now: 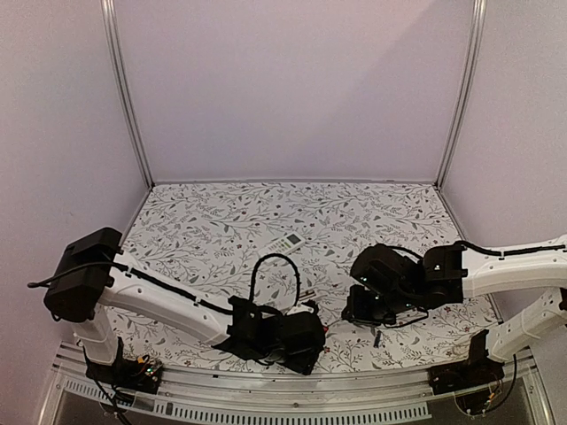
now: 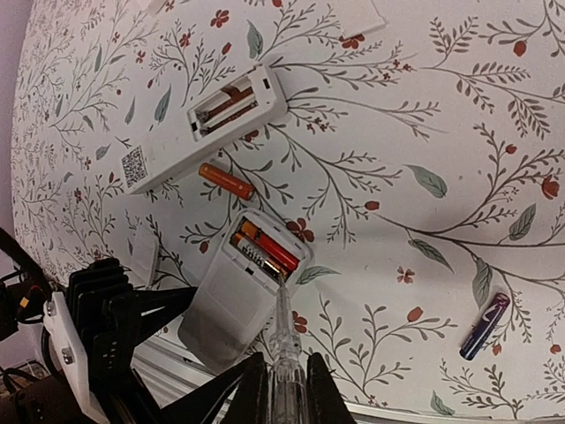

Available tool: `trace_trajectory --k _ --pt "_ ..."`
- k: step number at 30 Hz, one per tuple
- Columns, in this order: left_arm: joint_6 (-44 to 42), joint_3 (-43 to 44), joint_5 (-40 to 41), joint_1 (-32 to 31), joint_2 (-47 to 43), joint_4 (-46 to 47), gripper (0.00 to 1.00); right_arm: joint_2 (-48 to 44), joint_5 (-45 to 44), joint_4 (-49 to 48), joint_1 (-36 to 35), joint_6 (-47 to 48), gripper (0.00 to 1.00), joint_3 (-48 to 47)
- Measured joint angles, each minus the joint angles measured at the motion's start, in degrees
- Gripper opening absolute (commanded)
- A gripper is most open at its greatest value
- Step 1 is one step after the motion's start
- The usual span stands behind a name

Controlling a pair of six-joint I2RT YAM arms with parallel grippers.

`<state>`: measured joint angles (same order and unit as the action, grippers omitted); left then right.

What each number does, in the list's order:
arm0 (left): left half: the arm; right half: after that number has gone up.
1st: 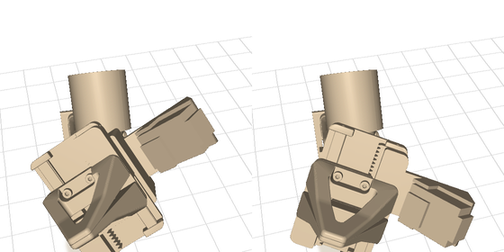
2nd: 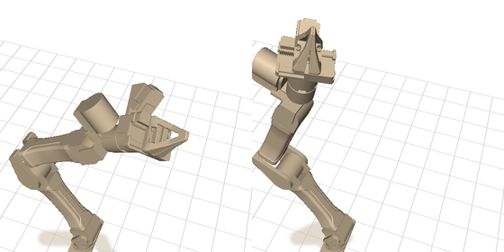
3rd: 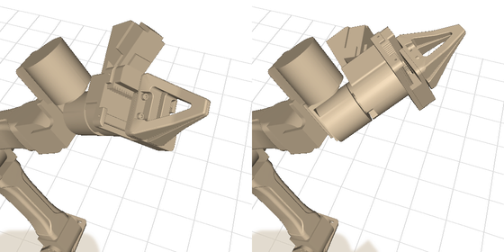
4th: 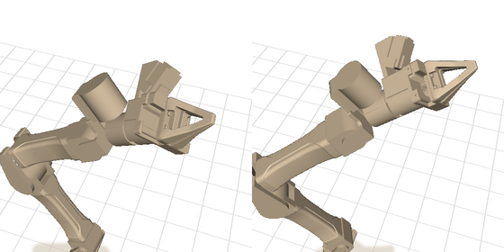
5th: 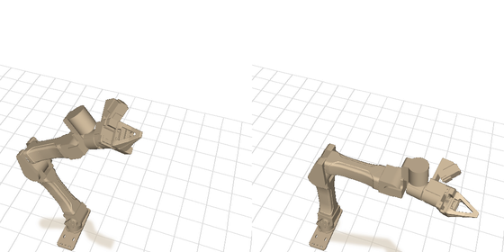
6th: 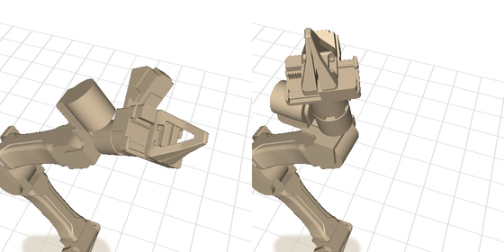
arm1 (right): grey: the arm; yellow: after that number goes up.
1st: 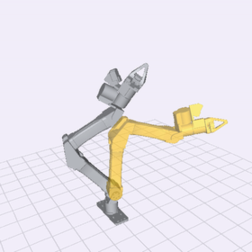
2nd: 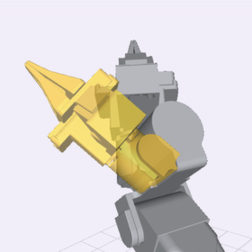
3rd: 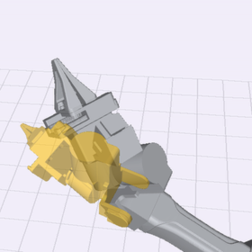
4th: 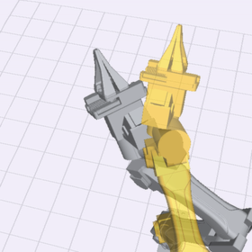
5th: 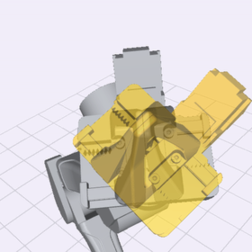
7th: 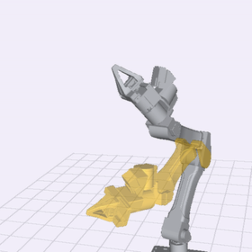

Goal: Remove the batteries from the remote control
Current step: Hold the remote control without the battery cover at the center of the board.

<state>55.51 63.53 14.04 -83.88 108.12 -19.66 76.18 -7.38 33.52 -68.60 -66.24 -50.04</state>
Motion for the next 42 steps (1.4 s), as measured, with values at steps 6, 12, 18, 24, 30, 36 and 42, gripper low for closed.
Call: trace_trajectory --k 6,12,18,24,30,36,42 --pt "-0.39 0.74 0.33 -0.22 0.52 -0.7 0.69 -0.02 -0.46 0.74 -0.04 -0.7 0.0 0.0" --pt "-1.33 5.95 3.72 -1.46 4.13 -6.64 0.62 -0.33 -1.09 1.22 -0.57 -1.62 0.0 0.02" --pt "-2.16 8.5 6.73 -2.51 5.99 -10.56 0.49 -1.25 -1.2 1.18 -0.85 -2.12 0.0 0.02" --pt "-1.68 8.96 8.13 -2.84 6.29 -11.41 0.38 -1.77 -0.85 1.16 -0.9 -2.6 0.0 0.22" --pt "-1.27 8.98 9.2 -3.23 6.4 -11.56 0.34 -1.95 -0.22 1.14 -1.16 -3.56 0.0 0.28" --pt "-1.27 9.77 10.16 -3.54 6.91 -12.59 0.34 -0.55 -0.2 1.84 -1.16 -3.69 0.0 -0.02" --pt "-2.1 9.97 10.64 -3.76 7.13 -12.5 0.37 1.11 -0.55 2.89 -1.16 -3.93 0.0 -0.28"
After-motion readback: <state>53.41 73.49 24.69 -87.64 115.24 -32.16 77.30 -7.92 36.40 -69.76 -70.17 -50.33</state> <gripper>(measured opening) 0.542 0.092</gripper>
